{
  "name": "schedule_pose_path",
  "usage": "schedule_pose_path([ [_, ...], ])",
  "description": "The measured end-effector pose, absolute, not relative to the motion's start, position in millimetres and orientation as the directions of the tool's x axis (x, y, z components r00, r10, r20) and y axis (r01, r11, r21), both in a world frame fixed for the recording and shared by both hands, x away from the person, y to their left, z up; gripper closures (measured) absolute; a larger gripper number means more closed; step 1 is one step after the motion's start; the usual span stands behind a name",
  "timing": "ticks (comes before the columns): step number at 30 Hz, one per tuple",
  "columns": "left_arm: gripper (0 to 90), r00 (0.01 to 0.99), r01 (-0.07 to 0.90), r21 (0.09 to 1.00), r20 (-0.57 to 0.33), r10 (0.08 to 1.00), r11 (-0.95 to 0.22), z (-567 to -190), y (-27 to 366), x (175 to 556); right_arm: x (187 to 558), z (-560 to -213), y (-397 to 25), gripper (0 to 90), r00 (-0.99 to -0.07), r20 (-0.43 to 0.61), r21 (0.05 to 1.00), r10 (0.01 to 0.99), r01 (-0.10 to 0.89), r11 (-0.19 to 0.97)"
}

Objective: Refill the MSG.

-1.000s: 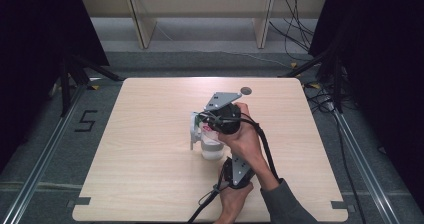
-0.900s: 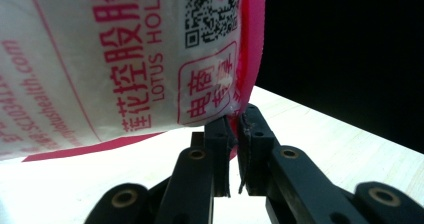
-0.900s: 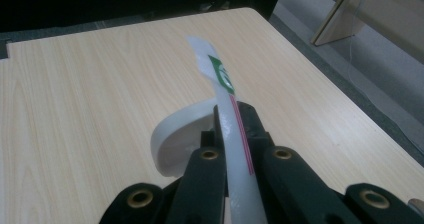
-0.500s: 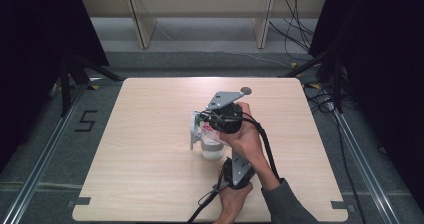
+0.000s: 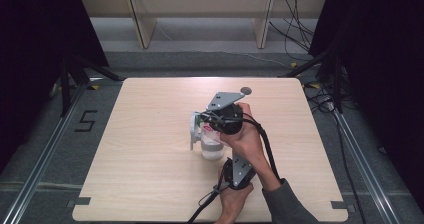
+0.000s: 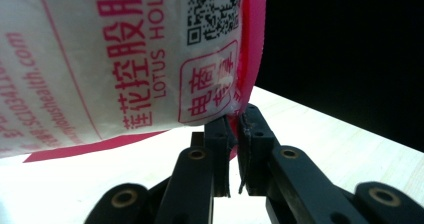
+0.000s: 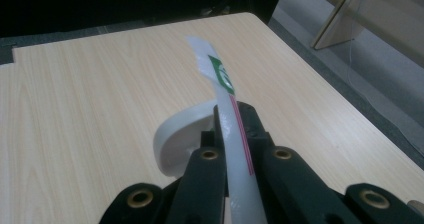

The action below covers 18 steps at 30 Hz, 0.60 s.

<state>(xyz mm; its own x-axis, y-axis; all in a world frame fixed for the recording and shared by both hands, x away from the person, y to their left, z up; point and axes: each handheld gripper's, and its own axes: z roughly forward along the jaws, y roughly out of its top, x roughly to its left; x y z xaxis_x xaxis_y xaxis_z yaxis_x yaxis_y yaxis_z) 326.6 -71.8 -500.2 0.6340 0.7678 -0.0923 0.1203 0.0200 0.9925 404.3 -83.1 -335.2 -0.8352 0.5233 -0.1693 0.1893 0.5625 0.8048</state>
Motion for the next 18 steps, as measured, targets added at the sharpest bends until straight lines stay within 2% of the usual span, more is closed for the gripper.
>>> schedule_pose_path([
  [18, 83.4, 0.633, 0.126, 0.992, -0.097, 0.768, 0.022, -500.3, -69.9, 327.2, 403.6, -332.8, -85.8, 90.0, -0.840, -0.168, 0.818, 0.516, 0.173, 0.549],
])
